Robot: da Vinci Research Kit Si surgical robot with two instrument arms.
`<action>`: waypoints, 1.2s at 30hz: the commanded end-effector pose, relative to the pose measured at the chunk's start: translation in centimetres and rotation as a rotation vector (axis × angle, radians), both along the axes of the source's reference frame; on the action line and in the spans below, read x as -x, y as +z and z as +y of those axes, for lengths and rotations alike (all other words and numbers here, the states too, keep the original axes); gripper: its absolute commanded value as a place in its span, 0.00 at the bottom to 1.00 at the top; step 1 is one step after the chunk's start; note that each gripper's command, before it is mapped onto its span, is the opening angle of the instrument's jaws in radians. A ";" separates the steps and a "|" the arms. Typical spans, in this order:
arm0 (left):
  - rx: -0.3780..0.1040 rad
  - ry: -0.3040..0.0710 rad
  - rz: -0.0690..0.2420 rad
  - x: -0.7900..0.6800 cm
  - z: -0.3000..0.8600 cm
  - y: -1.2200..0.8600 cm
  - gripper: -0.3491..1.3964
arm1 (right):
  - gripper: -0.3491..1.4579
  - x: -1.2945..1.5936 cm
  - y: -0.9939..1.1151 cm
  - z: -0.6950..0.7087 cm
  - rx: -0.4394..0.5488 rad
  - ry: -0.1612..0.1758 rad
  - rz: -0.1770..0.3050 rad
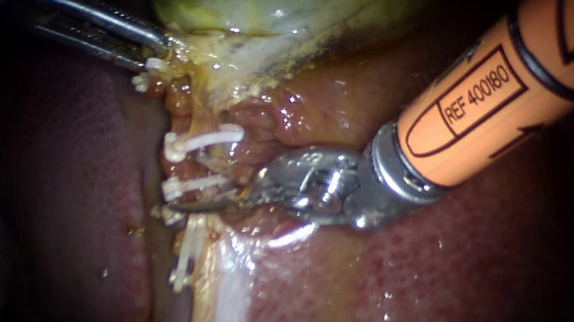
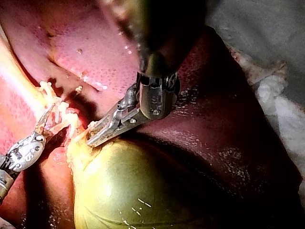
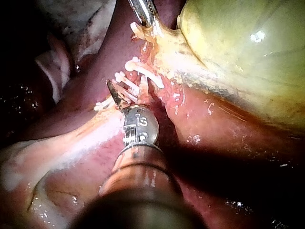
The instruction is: Go to the cutting position right tube
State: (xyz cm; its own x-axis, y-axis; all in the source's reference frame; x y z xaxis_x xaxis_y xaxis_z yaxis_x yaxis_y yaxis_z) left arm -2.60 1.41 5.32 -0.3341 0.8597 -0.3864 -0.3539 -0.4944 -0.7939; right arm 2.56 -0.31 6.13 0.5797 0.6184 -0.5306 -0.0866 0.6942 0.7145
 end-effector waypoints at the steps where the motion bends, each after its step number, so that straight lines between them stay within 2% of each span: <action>1: 0.000 0.000 0.000 0.00 0.00 0.00 0.00 | 0.97 0.00 0.00 0.00 0.000 0.000 0.001; 19: 0.000 0.001 -0.001 -0.01 0.00 0.00 0.00 | 0.98 0.00 -0.02 -0.02 0.000 -0.001 0.012; 22: 0.000 0.001 -0.001 -0.01 0.00 0.00 0.00 | 0.98 0.02 -0.05 -0.03 -0.006 -0.002 0.034; 25: 0.000 0.001 -0.001 -0.01 0.00 0.00 0.00 | 0.99 0.06 -0.07 -0.05 -0.008 -0.008 0.076; 29: 0.000 0.001 -0.001 -0.01 0.00 0.00 0.00 | 0.99 0.14 -0.13 -0.07 -0.011 -0.025 0.123; 36: 0.000 0.001 -0.001 -0.02 0.00 0.00 0.00 | 0.99 0.33 -0.32 -0.09 -0.022 -0.038 0.160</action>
State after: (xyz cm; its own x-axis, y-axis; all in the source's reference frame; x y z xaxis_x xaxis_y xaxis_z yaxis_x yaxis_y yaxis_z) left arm -2.58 1.41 5.32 -0.3349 0.8594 -0.3864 -0.3524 -0.4945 -0.7945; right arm 2.19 -0.39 5.79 0.5116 0.6105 -0.6046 0.0566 0.6782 0.7327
